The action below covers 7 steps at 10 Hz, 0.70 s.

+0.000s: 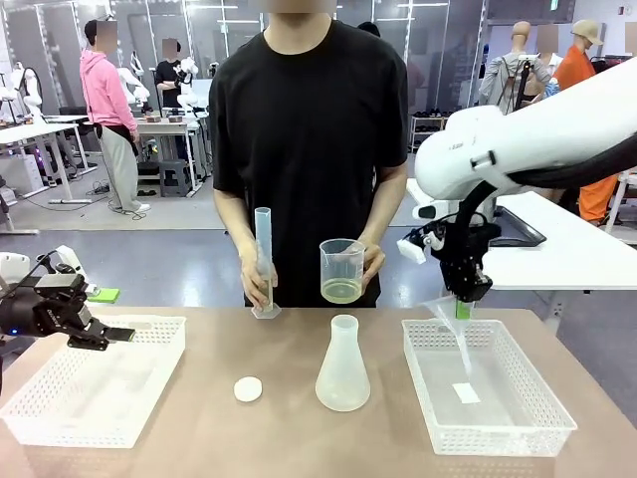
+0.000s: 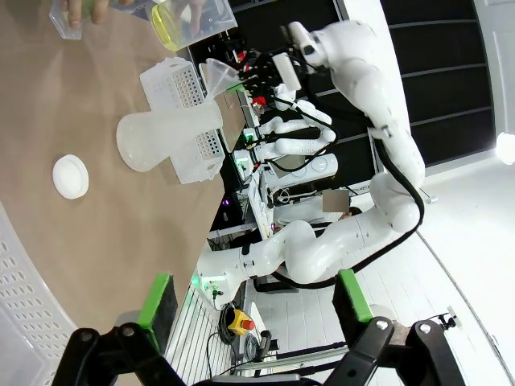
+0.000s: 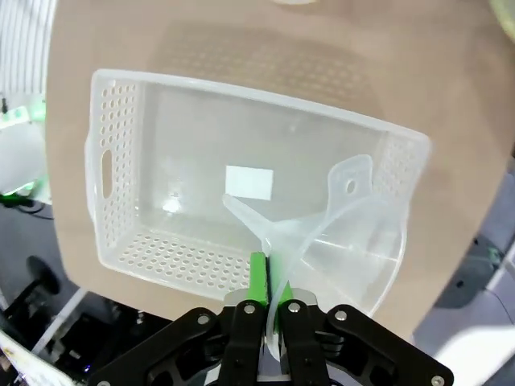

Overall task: Prepare the solutions needed for the experiment.
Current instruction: Pick up the Plastic Funnel and insert it into the Big flask.

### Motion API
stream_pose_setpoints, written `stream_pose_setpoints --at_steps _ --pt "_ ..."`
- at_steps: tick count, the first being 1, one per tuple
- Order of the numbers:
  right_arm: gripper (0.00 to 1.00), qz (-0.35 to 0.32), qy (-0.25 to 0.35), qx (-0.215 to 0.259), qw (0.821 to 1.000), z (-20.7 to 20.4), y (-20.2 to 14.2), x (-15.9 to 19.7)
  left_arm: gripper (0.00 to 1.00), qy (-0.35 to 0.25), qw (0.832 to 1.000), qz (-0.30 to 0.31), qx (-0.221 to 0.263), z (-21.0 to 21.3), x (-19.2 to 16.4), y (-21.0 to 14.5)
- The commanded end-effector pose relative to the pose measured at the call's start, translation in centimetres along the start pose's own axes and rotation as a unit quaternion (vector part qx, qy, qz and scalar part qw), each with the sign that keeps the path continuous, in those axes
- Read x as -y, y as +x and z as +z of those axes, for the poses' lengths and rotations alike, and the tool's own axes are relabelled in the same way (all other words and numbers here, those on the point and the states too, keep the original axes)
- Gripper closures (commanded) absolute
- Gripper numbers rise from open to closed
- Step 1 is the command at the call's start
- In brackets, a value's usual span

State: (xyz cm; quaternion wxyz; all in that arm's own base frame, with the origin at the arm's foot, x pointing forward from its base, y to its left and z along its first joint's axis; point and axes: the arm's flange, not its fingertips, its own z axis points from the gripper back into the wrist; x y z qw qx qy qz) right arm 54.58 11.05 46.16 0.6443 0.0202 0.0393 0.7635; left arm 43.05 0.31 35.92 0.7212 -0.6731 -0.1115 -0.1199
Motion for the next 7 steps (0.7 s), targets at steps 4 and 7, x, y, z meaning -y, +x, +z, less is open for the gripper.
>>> stream_pose_setpoints --at_steps 4,7 --pt "1.0 -0.05 -0.168 -0.08 0.981 4.7 2.9 -8.4 0.0 -0.001 1.0 -0.002 0.0 -0.1 0.3 -0.1" --pt "1.0 -0.065 -0.241 -0.082 0.965 7.0 4.0 -11.9 0.0 -0.001 1.0 -0.002 0.0 -0.1 0.3 -0.1"
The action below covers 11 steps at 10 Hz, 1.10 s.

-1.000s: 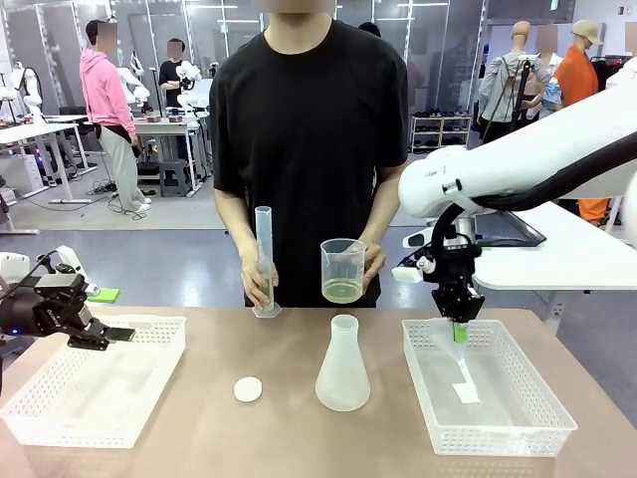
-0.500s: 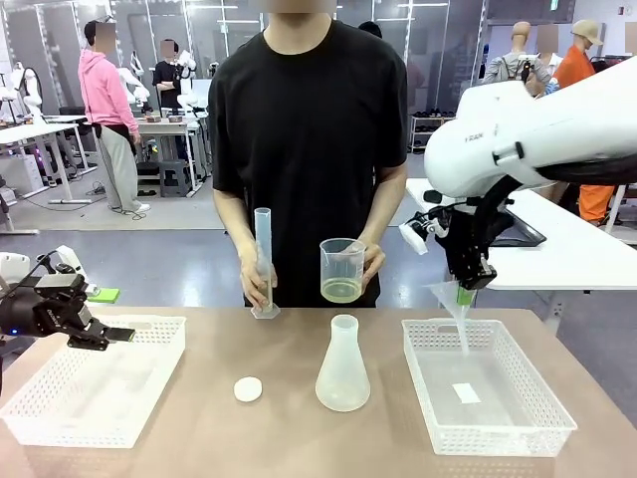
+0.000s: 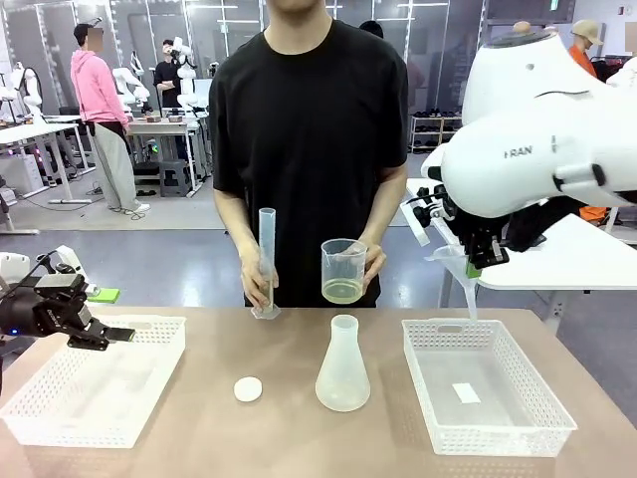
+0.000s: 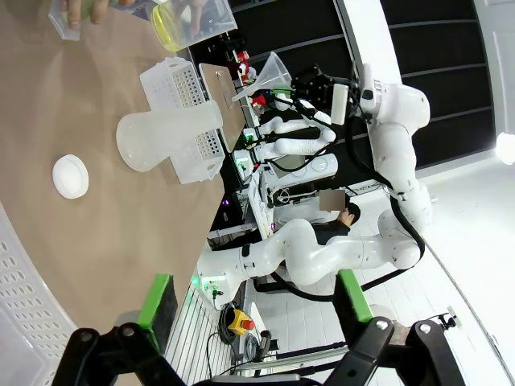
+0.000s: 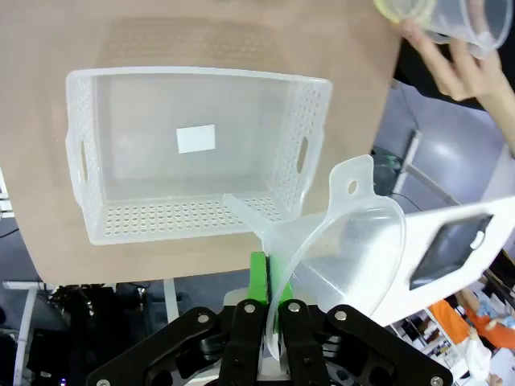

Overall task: Prepare the solutions needed for the experiment.
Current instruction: Pick up the Plastic Funnel and insert it into the Big flask.

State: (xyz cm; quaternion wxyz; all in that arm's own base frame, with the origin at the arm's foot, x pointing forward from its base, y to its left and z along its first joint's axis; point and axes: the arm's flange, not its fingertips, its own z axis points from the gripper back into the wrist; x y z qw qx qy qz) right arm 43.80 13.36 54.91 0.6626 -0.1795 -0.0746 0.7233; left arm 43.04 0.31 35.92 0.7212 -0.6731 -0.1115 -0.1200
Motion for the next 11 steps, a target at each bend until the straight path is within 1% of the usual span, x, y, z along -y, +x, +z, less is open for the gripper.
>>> stream_pose_setpoints --at_steps 1,2,4,5,6,11 --pt "1.0 -0.037 -0.064 -0.009 0.997 0.6 0.0 -2.0 0.0 -0.001 1.0 -0.002 0.0 -0.1 0.3 -0.1" --pt "1.0 -0.042 -0.088 -0.008 0.995 1.4 0.2 -2.8 0.0 -0.001 1.0 -0.002 0.0 -0.1 0.3 -0.1" --pt "1.0 -0.06 -0.105 0.0 0.993 2.1 0.2 -3.7 0.0 -0.001 1.0 -0.002 0.0 -0.1 0.3 -0.1" --pt "1.0 -0.075 -0.101 0.019 0.992 1.9 0.1 -3.5 0.0 -0.001 1.0 -0.002 0.0 -0.1 0.3 -0.1" --pt "1.0 -0.043 -0.088 0.001 0.995 3.0 0.1 -2.8 0.0 -0.001 1.0 -0.002 0.0 -0.1 0.3 -0.1" --pt "1.0 -0.043 -0.088 0.001 0.995 3.0 0.1 -2.8 0.0 -0.001 1.0 -0.002 0.0 -0.1 0.3 -0.1"
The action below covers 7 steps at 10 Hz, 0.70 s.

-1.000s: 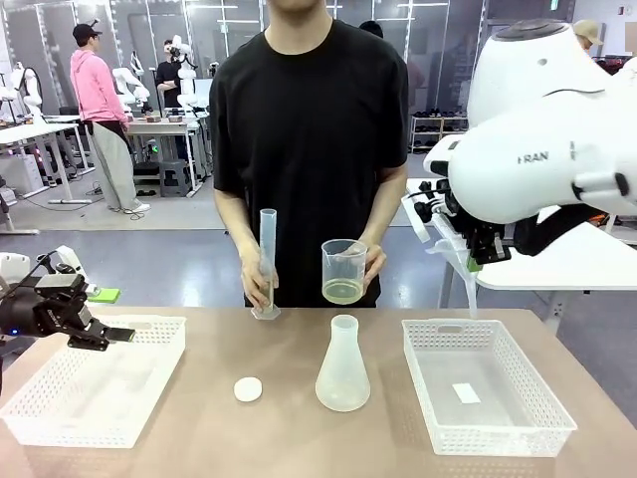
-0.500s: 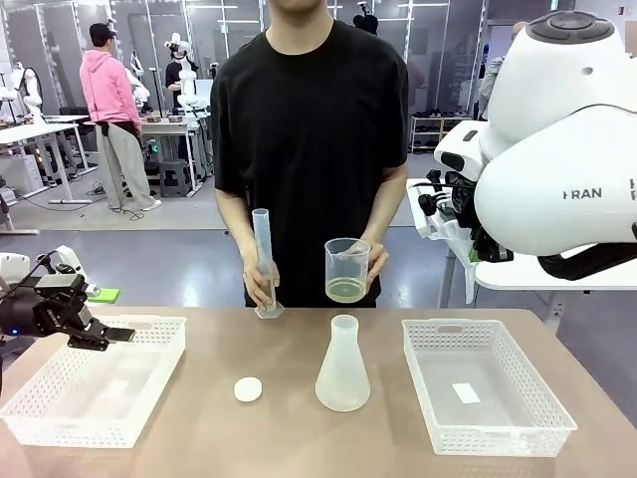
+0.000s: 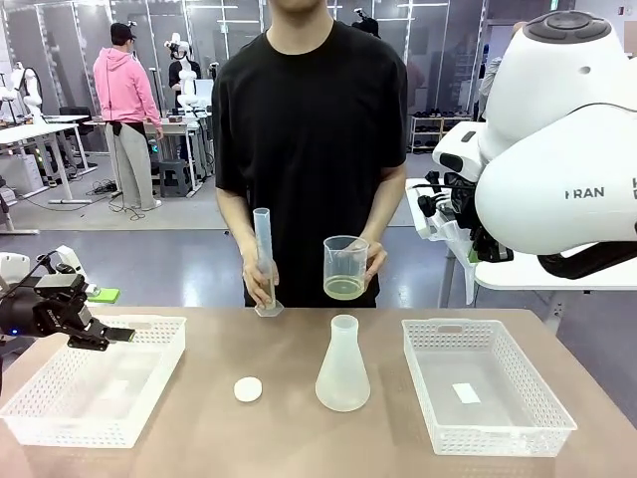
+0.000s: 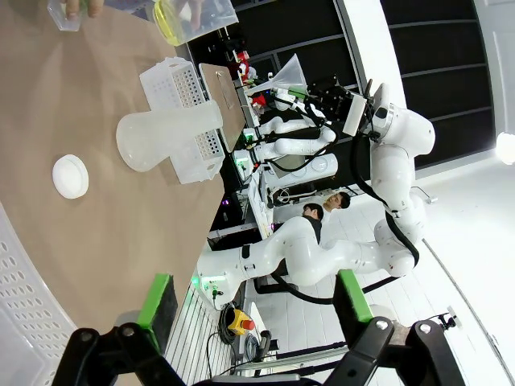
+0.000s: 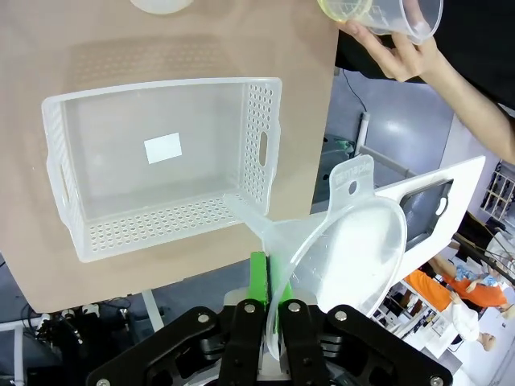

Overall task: Prepare the solutions needed for the experiment.
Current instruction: Pick up the Plastic Funnel and insert it into the Big flask.

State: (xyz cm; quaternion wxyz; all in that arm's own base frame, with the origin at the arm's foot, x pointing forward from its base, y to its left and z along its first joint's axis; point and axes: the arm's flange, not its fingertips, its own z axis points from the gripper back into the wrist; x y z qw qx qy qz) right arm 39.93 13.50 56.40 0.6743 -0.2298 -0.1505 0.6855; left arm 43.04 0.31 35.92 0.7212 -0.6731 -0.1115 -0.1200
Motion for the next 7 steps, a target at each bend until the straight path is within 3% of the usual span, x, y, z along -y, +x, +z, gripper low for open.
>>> stream_pose_setpoints --at_steps 1,3,7 --pt "1.0 0.001 0.001 -0.006 1.0 0.1 0.0 0.3 0.0 -0.001 1.0 -0.002 0.0 -0.1 0.3 -0.1" --pt "0.97 0.0 0.0 0.0 1.0 0.0 0.0 0.0 0.0 -0.001 1.0 -0.002 0.0 -0.1 0.3 -0.1" --pt "0.97 0.078 -0.027 0.075 0.994 1.6 5.8 -2.0 0.0 -0.001 1.0 -0.002 0.0 -0.1 0.3 -0.1"
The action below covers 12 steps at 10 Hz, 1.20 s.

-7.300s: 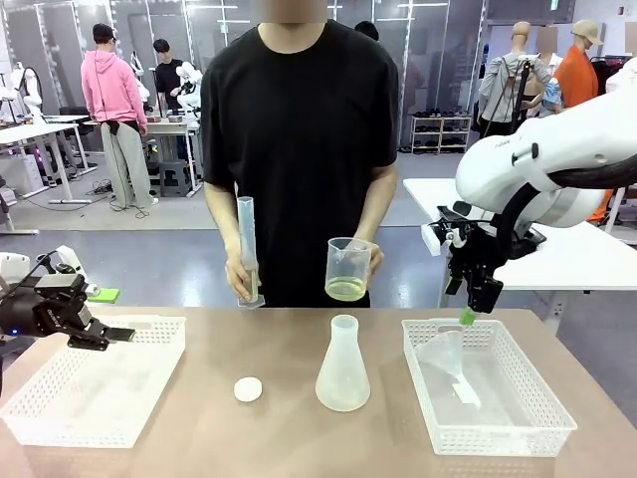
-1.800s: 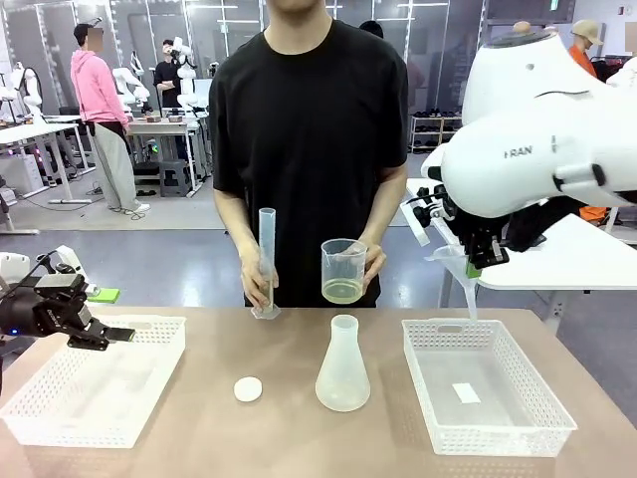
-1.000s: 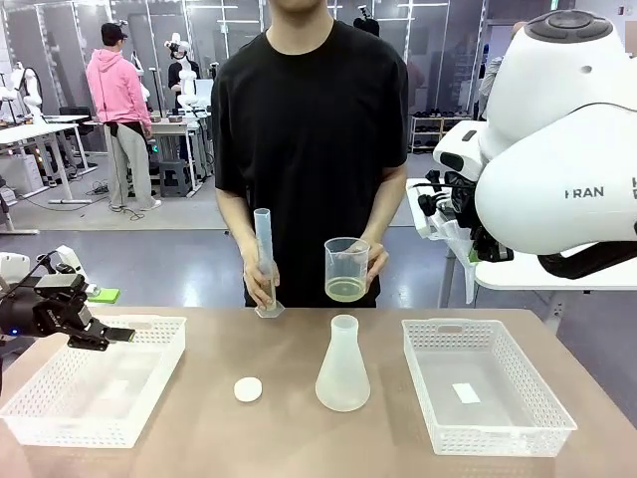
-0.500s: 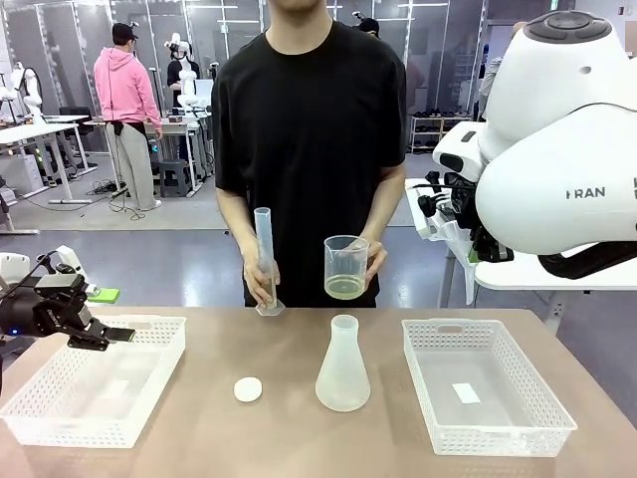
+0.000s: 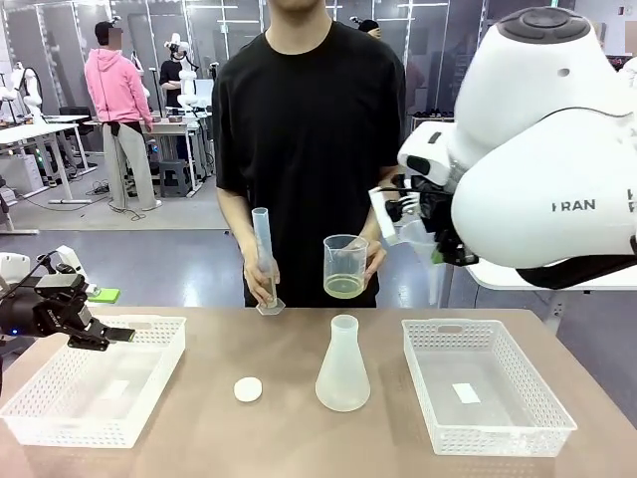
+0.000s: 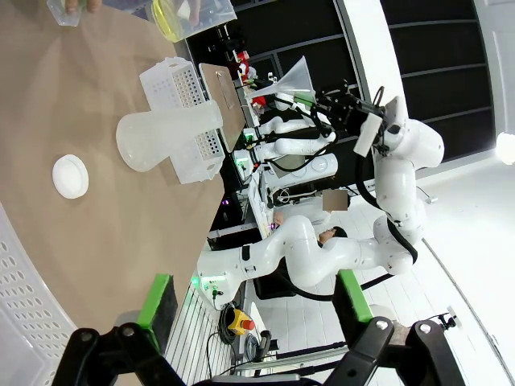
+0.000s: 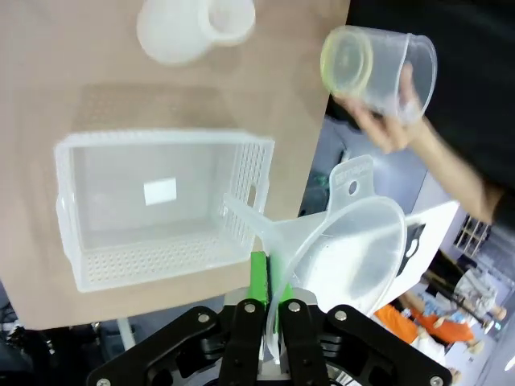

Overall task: Prepare the solutions needed for the experiment.
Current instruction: Pick up the Plastic Funnel and insert it into the Big flask.

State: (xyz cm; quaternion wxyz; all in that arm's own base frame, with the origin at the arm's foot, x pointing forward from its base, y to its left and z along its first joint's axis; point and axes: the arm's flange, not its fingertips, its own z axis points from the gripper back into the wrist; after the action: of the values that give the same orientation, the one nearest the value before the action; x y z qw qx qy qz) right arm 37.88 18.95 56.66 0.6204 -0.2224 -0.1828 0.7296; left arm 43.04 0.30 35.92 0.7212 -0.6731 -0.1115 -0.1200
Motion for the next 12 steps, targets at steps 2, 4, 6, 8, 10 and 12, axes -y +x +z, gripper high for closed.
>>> stream_pose_setpoints --at_steps 2,4,6,8,10,12 --pt "0.97 0.049 -0.013 0.062 0.997 -0.1 2.6 -1.3 0.0 -0.001 1.0 -0.002 0.0 0.0 0.3 -0.1" --pt "0.97 0.069 -0.021 0.098 0.993 -0.5 4.7 -1.7 0.0 -0.001 1.0 -0.002 0.0 0.0 0.3 -0.1" --pt "0.97 0.083 -0.041 0.116 0.989 -0.8 6.2 -1.8 0.0 -0.001 1.0 -0.002 0.0 0.0 0.3 -0.1" --pt "0.97 0.089 -0.041 0.123 0.988 -1.3 7.5 -1.8 0.0 -0.001 1.0 -0.002 0.0 0.0 0.3 -0.1" --pt "0.97 0.093 -0.04 0.132 0.986 -1.7 8.4 -1.7 0.0 -0.001 1.0 -0.002 0.0 0.0 0.3 -0.1" --pt "0.97 0.094 -0.034 0.132 0.986 -2.0 9.0 -1.6 0.0 -0.001 1.0 -0.002 0.0 0.0 0.3 -0.1"
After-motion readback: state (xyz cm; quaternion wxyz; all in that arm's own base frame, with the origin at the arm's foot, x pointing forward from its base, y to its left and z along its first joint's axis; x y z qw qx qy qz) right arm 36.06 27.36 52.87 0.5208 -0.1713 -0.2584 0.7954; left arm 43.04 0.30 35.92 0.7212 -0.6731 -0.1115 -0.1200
